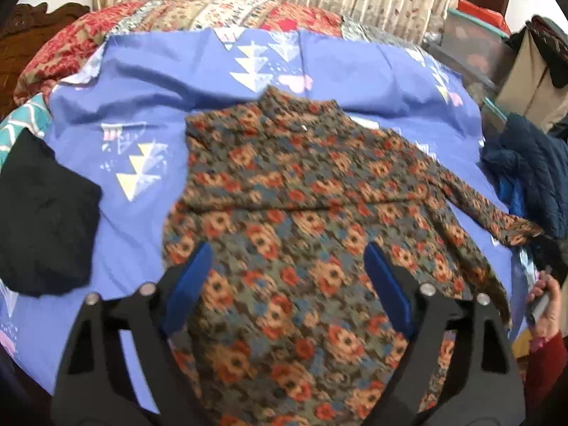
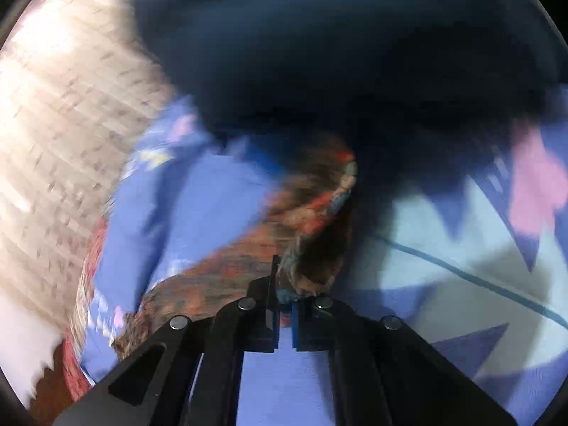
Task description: Fold large clothes
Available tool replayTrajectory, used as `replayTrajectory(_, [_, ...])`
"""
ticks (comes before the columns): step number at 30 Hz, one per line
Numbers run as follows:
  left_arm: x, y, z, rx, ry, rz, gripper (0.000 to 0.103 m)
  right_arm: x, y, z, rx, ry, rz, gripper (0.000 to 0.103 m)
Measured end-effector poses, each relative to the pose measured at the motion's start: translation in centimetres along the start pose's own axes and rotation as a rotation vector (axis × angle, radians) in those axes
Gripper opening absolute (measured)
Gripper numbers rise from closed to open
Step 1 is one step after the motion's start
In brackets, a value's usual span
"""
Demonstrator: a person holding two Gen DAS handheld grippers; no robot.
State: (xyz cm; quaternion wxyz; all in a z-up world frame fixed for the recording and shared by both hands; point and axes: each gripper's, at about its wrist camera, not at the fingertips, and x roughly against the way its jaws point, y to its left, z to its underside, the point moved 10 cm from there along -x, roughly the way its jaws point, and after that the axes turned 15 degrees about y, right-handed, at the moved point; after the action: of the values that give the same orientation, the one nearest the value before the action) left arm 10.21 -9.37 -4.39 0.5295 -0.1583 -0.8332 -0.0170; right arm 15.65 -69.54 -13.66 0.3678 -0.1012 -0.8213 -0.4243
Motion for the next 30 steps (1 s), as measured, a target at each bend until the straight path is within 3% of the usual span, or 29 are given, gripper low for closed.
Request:
replayTrajectory(5, [0.5, 4.1, -1.4, 0.062, -0.053, -0.040, 0.083, 1.4, 15.2, 0.4, 0.342, -0.010, -0.072, 0.022])
replayTrajectory(11, [0.7, 9.8, -1.1, 0.158, -0.063, -0.061, 0.083, -1.4, 30.9, 3.7, 0.629, 0.057, -0.170, 0.022])
replayTrajectory(14, [0.9, 12.4, -0.6, 0.199, -0.066, -0.068, 0.083, -4.7, 38.7, 9.7, 0.808, 0.152, -0.216, 0.022])
replayTrajectory(18, [0.6, 14.5, -0.2, 0.231, -0.058, -0.060, 0.083, -10.1, 44.9, 18.7, 0.945, 0.323, -0.289, 0.022])
replayTrajectory(20, [0.1, 14.8, -0.8, 0.225, -0.051, -0.055, 0.083, -13.2, 46.3, 24.2, 0.975, 0.462, -0.371, 0.024])
replayTrajectory(22, [-0.8, 14.5, -2.3, 0.212, -0.039, -0.047, 0.084, -15.2, 45.8, 29.6, 0.978, 0.652, -0.435, 0.036])
replayTrajectory(23, [-1.2, 14.1, -3.0, 0.203, -0.035, -0.038, 0.084, -16.1, 45.1, 31.4, 0.938, 0.745, -0.462, 0.038])
replayTrajectory(24, [-1.7, 13.7, -3.8, 0.192, -0.031, -0.023, 0.084, -16.5, 44.6, 32.1, 0.898, 0.784, -0.482, 0.041])
replayTrajectory(26, [-3.1, 12.2, -5.9, 0.156, -0.011, 0.018, 0.084, -16.1, 42.1, 31.3, 0.814, 0.801, -0.515, 0.046])
replayTrajectory(28, [-4.5, 10.9, -7.2, 0.139, 0.020, 0.075, 0.084, -15.2, 39.4, 29.2, 0.769, 0.785, -0.512, 0.066])
replayTrajectory(30, [-6.6, 9.3, -8.5, 0.148, 0.070, 0.174, 0.084, -14.6, 37.3, 26.4, 0.732, 0.747, -0.483, 0.073])
